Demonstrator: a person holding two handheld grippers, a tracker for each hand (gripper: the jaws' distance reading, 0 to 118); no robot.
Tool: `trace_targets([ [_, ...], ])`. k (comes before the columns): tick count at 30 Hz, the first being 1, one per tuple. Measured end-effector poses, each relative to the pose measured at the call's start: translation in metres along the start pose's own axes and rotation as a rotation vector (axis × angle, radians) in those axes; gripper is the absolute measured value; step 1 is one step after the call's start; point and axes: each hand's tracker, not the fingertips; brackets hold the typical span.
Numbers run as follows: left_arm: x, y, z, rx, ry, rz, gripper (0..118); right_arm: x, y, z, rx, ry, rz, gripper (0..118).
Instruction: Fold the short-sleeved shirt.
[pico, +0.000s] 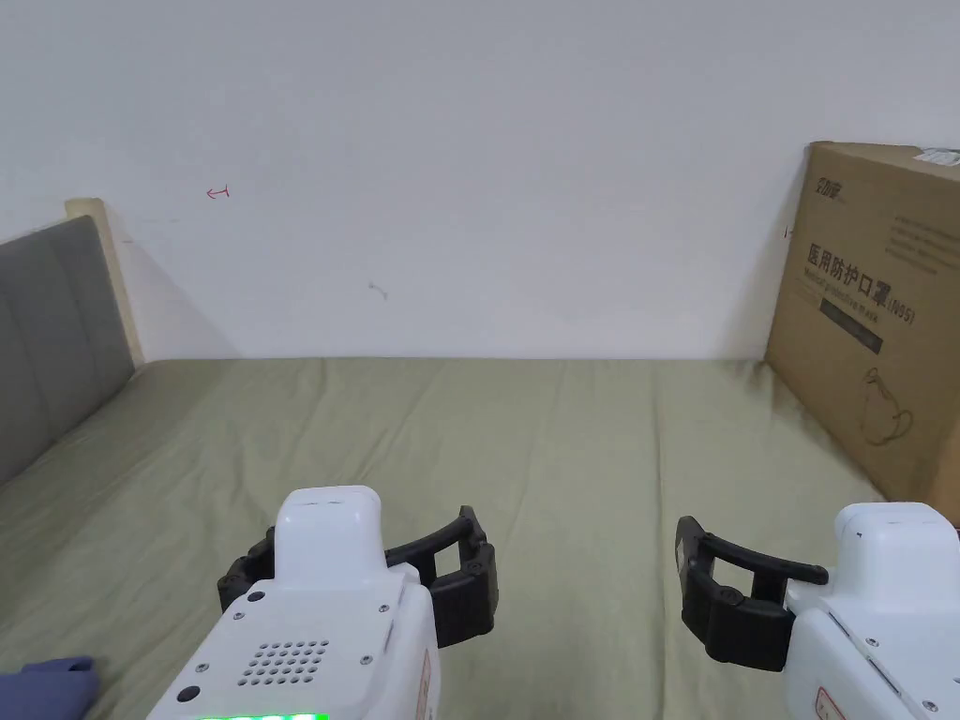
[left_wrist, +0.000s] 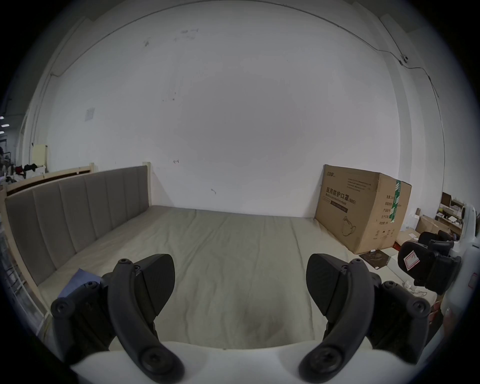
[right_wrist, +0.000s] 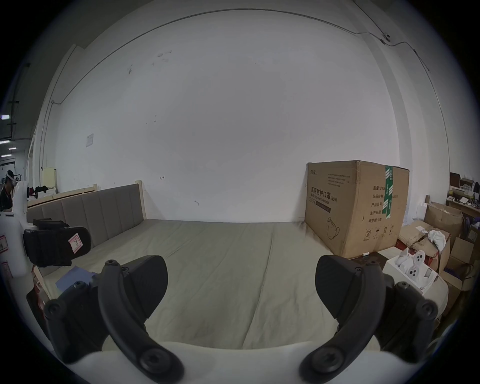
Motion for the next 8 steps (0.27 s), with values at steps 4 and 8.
trace_targets([
  [4, -0.0058, -0.0031, 0.0004, -0.006, -0.043, 0.062, 106, -0.0018, -0.0010, -0.0003, 0.007, -0.012, 0.013, 114],
  [8, -0.0058, -0.0037, -0.0038, -0.025, -0.037, 0.056, 106, -0.0012, -0.0024, -0.0030, -0.002, -0.010, 0.010, 114],
])
